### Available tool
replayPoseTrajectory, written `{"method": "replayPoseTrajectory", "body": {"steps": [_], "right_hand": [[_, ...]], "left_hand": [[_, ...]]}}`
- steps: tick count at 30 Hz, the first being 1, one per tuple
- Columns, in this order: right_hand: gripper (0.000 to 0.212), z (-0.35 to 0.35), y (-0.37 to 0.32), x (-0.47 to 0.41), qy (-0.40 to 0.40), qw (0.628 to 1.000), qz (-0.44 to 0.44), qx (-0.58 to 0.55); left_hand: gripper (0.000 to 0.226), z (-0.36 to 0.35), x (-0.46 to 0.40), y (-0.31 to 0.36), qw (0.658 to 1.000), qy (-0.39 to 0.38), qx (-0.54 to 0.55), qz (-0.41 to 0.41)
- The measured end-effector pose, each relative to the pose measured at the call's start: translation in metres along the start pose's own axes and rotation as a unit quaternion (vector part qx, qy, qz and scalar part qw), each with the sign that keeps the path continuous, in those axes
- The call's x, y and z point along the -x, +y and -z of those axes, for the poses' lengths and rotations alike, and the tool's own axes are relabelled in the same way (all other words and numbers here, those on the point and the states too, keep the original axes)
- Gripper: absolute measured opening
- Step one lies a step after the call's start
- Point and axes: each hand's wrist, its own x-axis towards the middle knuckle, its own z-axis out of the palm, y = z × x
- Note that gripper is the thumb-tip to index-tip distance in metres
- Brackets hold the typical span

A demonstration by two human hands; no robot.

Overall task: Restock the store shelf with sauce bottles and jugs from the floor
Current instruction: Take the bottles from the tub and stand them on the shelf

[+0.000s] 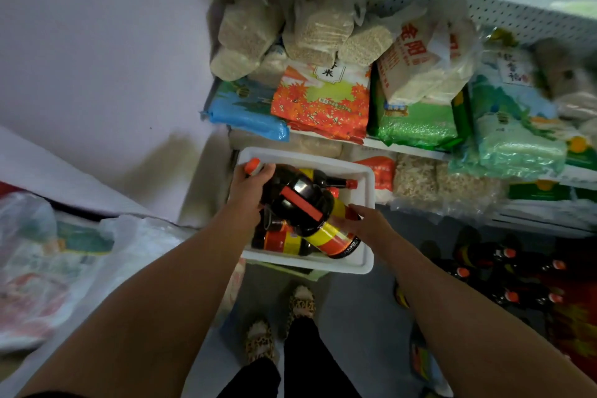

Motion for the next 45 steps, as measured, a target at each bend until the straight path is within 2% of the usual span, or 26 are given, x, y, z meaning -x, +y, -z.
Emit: {"method": "replayPoseTrajectory", "body": {"steps": [3,6,9,11,16,18,22,26,28,30,31,32,34,35,37,38,41,42,45], "right_hand": [[0.037,-0.006,-0.017,0.017,0.003,0.999,0.032,0.002],[0.038,-0.007,-0.038,0.035,0.003,0.998,0.047,-0.034],[0.044,-0.001,-0.065,0.053,-0.011,0.994,0.075,-0.076],[0.054,0.009,-0.083,0.065,-0.024,0.990,0.090,-0.102],[0.069,0.046,-0.115,0.088,-0.047,0.978,0.121,-0.166],[0.063,0.062,-0.125,0.098,-0.047,0.971,0.137,-0.192],[0.058,0.094,-0.144,0.119,-0.065,0.962,0.161,-0.211],[0.068,0.112,-0.162,0.138,-0.101,0.955,0.224,-0.169],[0.080,0.117,-0.167,0.142,-0.126,0.949,0.259,-0.130],[0.072,0.122,-0.170,0.144,-0.158,0.938,0.288,-0.109],[0.067,0.124,-0.171,0.144,-0.162,0.934,0.298,-0.112],[0.068,0.127,-0.173,0.143,-0.157,0.931,0.305,-0.122],[0.081,0.134,-0.180,0.141,-0.143,0.928,0.312,-0.147],[0.087,0.138,-0.185,0.141,-0.139,0.924,0.318,-0.159],[0.092,0.146,-0.196,0.141,-0.141,0.921,0.322,-0.165],[0.088,0.150,-0.201,0.139,-0.143,0.920,0.326,-0.162],[0.060,0.159,-0.213,0.135,-0.147,0.918,0.335,-0.154],[0.060,0.161,-0.218,0.130,-0.147,0.918,0.337,-0.151],[0.077,0.165,-0.240,0.118,-0.138,0.923,0.335,-0.131]], "left_hand": [[0.068,-0.009,0.020,0.028,0.999,-0.026,0.013,-0.018],[0.056,-0.018,0.046,0.060,0.997,-0.041,-0.018,-0.060],[0.065,-0.025,0.071,0.094,0.991,-0.072,-0.048,-0.103],[0.051,-0.033,0.089,0.117,0.980,-0.115,-0.089,-0.136],[0.019,-0.069,0.140,0.164,0.950,-0.161,-0.172,-0.204],[0.017,-0.083,0.155,0.173,0.941,-0.172,-0.179,-0.229],[0.060,-0.116,0.182,0.182,0.935,-0.166,-0.138,-0.282],[0.056,-0.149,0.207,0.186,0.941,-0.165,-0.073,-0.287],[0.079,-0.161,0.219,0.192,0.940,-0.143,-0.084,-0.299],[0.105,-0.172,0.225,0.197,0.939,-0.143,-0.096,-0.299],[0.109,-0.176,0.228,0.200,0.939,-0.145,-0.104,-0.295],[0.104,-0.179,0.233,0.203,0.939,-0.150,-0.104,-0.293],[0.077,-0.181,0.232,0.207,0.936,-0.169,-0.087,-0.297],[0.071,-0.180,0.228,0.208,0.932,-0.191,-0.077,-0.299],[0.078,-0.172,0.215,0.207,0.918,-0.249,-0.075,-0.300],[0.086,-0.169,0.209,0.206,0.911,-0.277,-0.095,-0.289],[0.104,-0.170,0.194,0.208,0.898,-0.324,-0.130,-0.268],[0.105,-0.173,0.191,0.212,0.893,-0.327,-0.131,-0.280],[0.105,-0.186,0.181,0.237,0.893,-0.301,-0.138,-0.306]]}}
